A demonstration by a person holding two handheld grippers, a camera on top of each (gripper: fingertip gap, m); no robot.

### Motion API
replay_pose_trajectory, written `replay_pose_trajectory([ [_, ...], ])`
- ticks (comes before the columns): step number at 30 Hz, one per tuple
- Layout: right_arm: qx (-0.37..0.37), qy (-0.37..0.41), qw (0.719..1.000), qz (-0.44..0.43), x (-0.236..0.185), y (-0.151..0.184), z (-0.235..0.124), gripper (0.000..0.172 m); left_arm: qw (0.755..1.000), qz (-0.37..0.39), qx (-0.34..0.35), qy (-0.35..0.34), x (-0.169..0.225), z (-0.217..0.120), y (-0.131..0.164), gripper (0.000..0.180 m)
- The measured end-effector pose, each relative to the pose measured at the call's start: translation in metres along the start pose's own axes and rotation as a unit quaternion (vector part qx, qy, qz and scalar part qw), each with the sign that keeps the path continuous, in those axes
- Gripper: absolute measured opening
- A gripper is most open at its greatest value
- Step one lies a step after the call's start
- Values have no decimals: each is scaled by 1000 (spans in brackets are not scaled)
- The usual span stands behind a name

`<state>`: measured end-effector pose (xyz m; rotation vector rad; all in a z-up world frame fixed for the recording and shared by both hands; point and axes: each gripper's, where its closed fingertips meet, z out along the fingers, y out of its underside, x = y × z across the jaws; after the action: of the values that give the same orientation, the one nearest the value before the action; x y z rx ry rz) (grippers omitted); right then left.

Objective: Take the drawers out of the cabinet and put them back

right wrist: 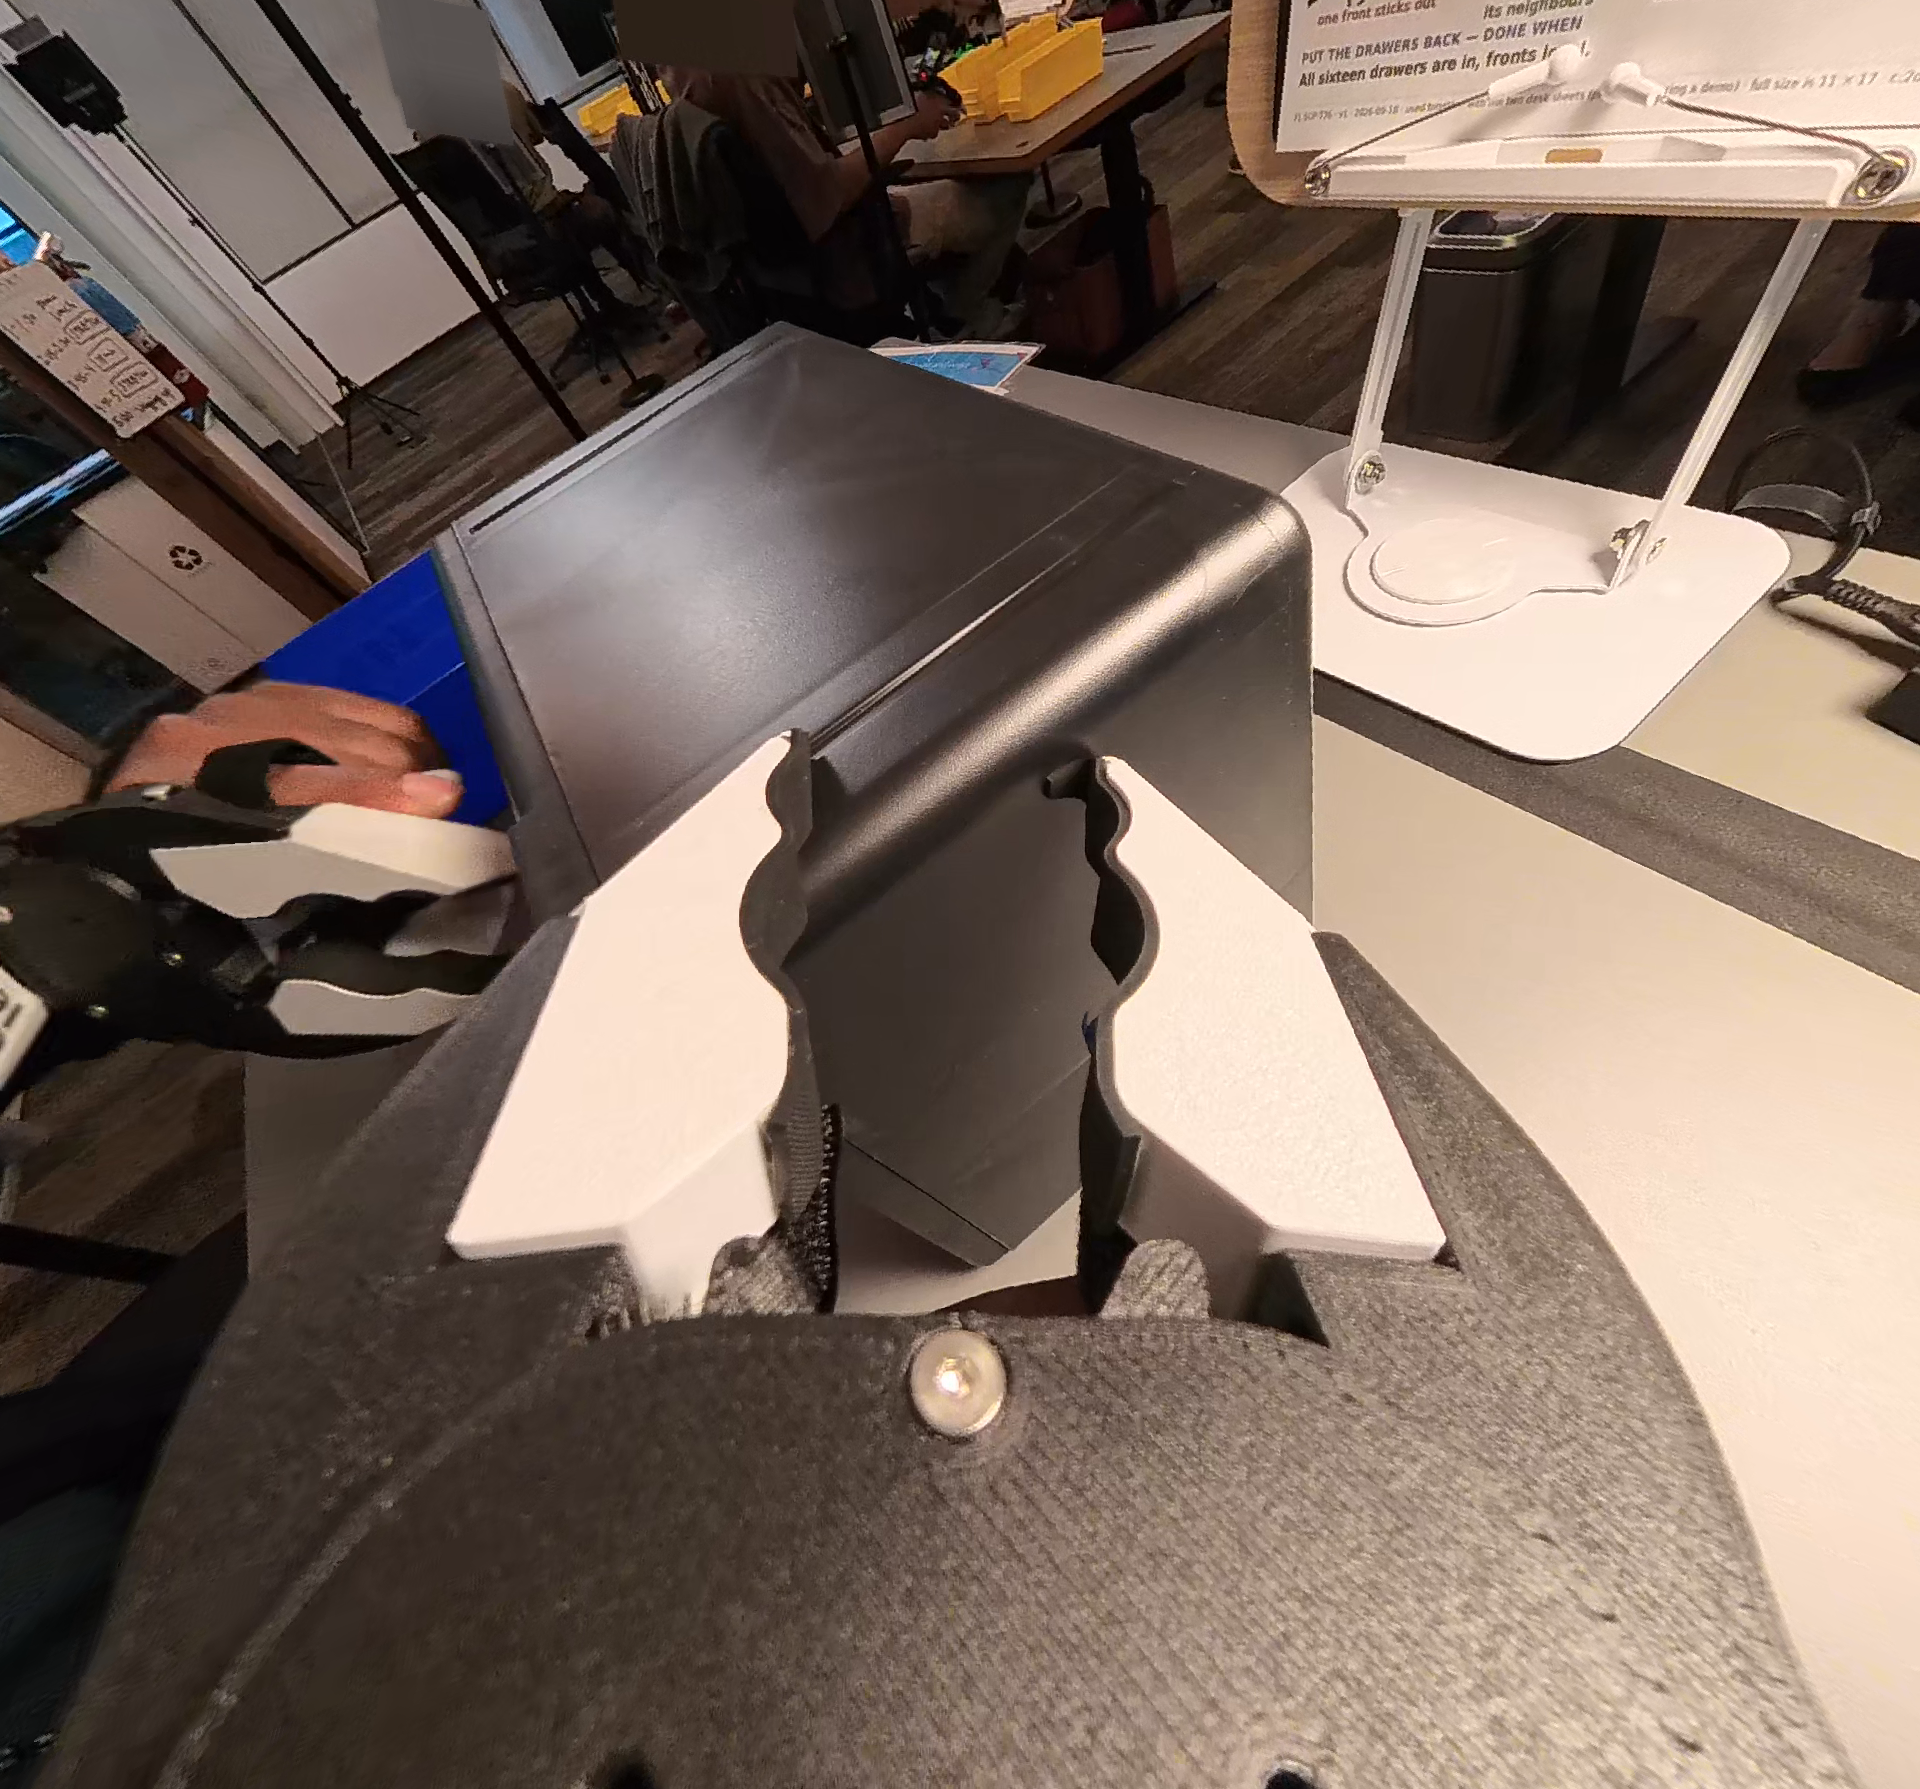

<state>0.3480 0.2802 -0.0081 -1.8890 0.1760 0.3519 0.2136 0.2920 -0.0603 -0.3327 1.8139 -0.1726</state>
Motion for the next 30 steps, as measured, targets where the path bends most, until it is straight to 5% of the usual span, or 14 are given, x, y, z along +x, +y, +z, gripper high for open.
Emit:
replay_pose_trajectory([
  [4, 0, -3, 1000, 0, 0, 0, 0, 55, 997, -56, 36, -28, 8, -16, -12, 37],
  [8, 2, -4, 1000, 2, 1, -1, 1, 56, 997, -34, 56, -30, 25, -17, -20, 9],
  [18, 4, 2, 1000, -1, 1, -1, 1, 56, 991, -128, 29, -28, 14, 26, -3, 18],
  [24, 3, -4, 1000, 1, 2, -1, 1, 56, 980, -192, 24, -40, -2, -37, 19, 33],
  [30, 5, -5, 1000, 1, 2, -1, 2, 56, 960, -227, -79, -146, -86, -144, 127, 37],
])
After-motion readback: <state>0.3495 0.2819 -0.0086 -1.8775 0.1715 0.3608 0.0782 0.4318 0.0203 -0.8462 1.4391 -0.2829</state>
